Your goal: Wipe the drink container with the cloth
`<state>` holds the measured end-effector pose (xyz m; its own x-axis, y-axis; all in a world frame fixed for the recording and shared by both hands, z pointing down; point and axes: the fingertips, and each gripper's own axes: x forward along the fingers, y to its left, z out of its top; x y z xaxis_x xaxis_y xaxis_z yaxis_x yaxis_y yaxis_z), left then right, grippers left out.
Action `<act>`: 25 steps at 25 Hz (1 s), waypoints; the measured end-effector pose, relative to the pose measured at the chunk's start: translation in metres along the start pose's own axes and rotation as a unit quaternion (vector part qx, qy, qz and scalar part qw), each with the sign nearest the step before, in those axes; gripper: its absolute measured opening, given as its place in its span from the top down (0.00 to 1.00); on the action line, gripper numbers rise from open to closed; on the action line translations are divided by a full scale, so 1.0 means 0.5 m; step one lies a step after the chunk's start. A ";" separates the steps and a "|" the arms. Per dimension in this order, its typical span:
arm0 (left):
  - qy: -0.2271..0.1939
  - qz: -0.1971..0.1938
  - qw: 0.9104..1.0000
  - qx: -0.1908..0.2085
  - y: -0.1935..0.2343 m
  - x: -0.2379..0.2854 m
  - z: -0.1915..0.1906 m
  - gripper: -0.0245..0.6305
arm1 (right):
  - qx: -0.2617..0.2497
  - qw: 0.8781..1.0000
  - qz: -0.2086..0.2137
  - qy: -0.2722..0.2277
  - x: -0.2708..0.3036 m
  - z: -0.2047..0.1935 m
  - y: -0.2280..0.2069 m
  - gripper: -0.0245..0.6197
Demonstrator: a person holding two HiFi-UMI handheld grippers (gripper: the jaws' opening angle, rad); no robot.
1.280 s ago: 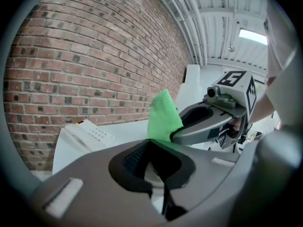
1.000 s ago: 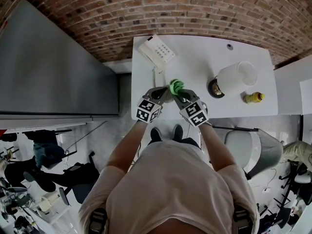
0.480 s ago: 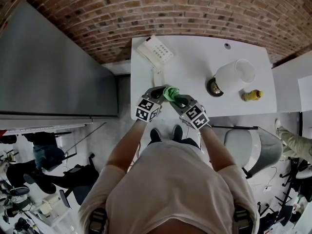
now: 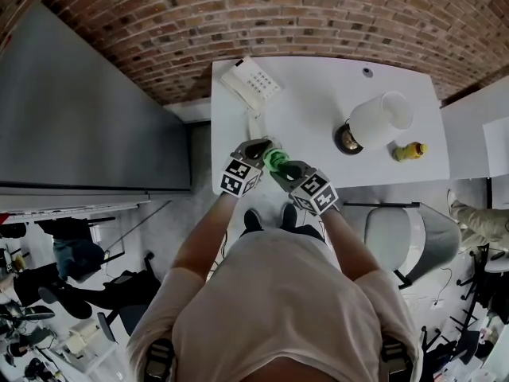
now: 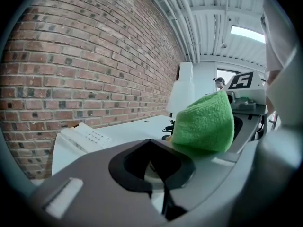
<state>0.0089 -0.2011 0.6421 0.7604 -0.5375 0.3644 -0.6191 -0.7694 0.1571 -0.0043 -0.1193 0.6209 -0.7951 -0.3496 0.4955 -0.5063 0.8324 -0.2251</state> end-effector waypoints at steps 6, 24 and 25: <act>0.007 -0.005 1.000 0.016 -0.004 0.006 -0.001 0.95 | 0.082 0.996 0.004 -0.046 -0.022 0.012 -0.005 0.91; -0.012 0.034 0.997 -0.073 0.053 -0.098 -0.022 0.95 | -0.010 0.989 -0.122 -0.085 -0.071 0.180 -0.133 0.91; -0.007 0.030 0.996 -0.079 0.047 -0.099 -0.034 0.95 | -0.026 0.988 -0.129 -0.077 -0.066 0.189 -0.142 0.91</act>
<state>-0.0464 -0.1866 0.6433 0.7226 -0.5869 0.3652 -0.6864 -0.6720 0.2780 0.0262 -0.2074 0.5411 -0.6846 -0.6115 0.3967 -0.6847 0.7262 -0.0622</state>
